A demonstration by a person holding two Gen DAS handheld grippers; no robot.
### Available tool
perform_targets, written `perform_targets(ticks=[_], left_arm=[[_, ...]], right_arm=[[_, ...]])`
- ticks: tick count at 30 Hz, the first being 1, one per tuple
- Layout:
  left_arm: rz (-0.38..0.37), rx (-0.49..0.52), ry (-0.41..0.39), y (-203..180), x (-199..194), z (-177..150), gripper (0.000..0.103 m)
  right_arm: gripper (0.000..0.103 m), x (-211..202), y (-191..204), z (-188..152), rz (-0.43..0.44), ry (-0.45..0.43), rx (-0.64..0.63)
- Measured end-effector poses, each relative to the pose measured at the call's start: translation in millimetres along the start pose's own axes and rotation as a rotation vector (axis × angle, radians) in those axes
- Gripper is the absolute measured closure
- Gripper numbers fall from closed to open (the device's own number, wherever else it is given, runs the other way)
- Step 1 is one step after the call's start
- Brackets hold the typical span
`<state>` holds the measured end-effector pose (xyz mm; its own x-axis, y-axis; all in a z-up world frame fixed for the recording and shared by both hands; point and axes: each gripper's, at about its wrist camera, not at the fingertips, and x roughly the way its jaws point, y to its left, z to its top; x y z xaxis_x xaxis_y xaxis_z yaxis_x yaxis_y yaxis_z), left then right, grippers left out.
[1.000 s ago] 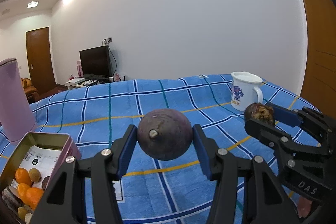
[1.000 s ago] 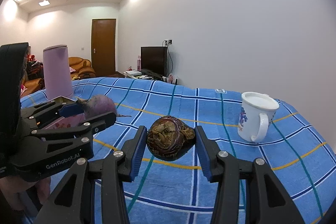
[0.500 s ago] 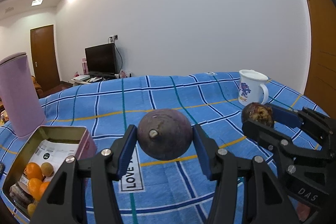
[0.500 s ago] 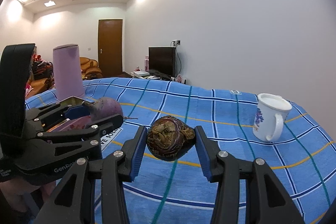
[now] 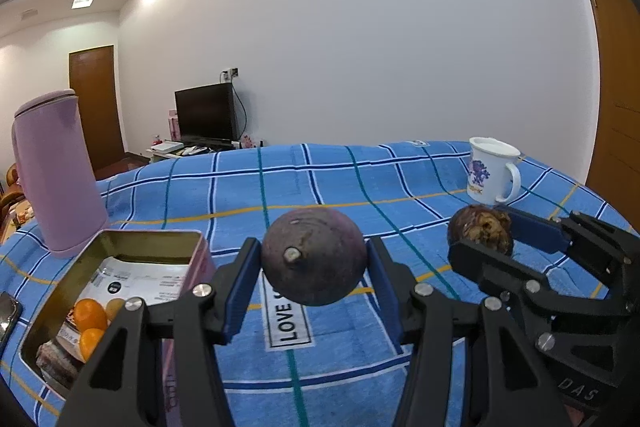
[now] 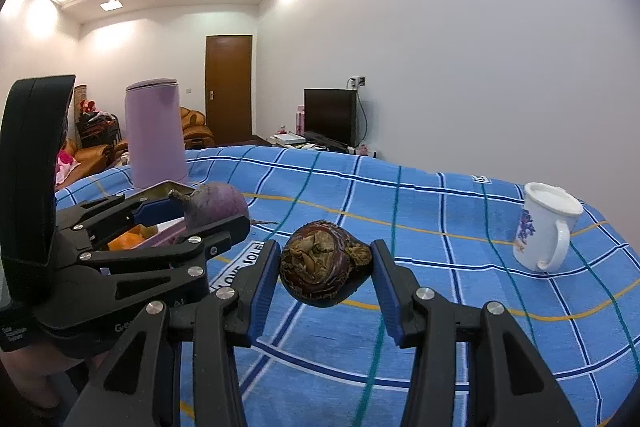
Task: Organize fruits
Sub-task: 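Lift the purple and brown fruits and carry both over the pink tin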
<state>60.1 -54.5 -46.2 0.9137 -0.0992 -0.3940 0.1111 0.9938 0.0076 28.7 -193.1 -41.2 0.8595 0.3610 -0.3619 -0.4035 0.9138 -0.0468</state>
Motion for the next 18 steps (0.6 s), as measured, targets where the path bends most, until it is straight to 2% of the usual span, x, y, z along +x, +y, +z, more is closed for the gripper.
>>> perform_targets(ticks=[18], left_arm=[[0.058, -0.036, -0.002, 37, -17, -8, 0.047]], right_arm=[[0.055, 8, 37, 3, 0.066, 0.007, -0.031]])
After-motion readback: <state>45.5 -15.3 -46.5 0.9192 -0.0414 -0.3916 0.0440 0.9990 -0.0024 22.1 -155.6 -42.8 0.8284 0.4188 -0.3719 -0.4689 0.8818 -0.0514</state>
